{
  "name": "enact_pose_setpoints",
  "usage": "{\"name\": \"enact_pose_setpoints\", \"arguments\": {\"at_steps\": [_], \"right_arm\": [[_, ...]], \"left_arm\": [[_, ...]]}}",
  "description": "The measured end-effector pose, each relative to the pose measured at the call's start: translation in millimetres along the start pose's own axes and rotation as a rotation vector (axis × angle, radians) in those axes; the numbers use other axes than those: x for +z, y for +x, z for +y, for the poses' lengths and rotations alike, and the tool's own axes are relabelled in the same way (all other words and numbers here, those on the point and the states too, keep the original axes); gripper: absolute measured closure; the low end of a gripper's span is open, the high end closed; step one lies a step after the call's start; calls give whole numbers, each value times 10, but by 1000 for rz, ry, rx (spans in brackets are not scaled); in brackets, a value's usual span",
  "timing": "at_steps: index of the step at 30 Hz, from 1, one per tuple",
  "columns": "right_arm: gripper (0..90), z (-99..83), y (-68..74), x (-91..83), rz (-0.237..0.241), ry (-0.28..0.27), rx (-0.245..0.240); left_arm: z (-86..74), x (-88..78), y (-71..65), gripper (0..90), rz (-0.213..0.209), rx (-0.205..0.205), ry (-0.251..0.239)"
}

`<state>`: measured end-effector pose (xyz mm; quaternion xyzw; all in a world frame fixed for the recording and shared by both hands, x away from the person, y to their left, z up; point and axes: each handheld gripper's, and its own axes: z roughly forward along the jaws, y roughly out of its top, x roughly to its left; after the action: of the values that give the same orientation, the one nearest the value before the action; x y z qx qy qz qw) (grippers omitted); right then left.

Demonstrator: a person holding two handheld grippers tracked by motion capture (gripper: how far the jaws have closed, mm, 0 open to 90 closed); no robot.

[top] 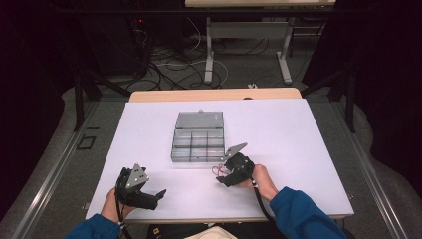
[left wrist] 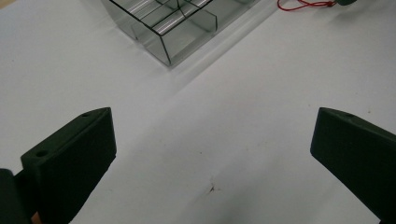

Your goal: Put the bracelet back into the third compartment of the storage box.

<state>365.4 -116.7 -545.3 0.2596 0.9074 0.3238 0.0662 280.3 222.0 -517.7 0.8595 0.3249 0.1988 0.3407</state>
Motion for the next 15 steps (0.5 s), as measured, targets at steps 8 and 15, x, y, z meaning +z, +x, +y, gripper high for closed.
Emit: {"name": "enact_pose_setpoints", "arguments": {"at_steps": [8,15], "right_arm": [[578,37,10,83,-36,5,15],[737,43,47,73,-50,23,25]], "left_arm": [[1,3,-2,2,-2,3,0],[-1,4,-7,2,-3,0,-4]]}}
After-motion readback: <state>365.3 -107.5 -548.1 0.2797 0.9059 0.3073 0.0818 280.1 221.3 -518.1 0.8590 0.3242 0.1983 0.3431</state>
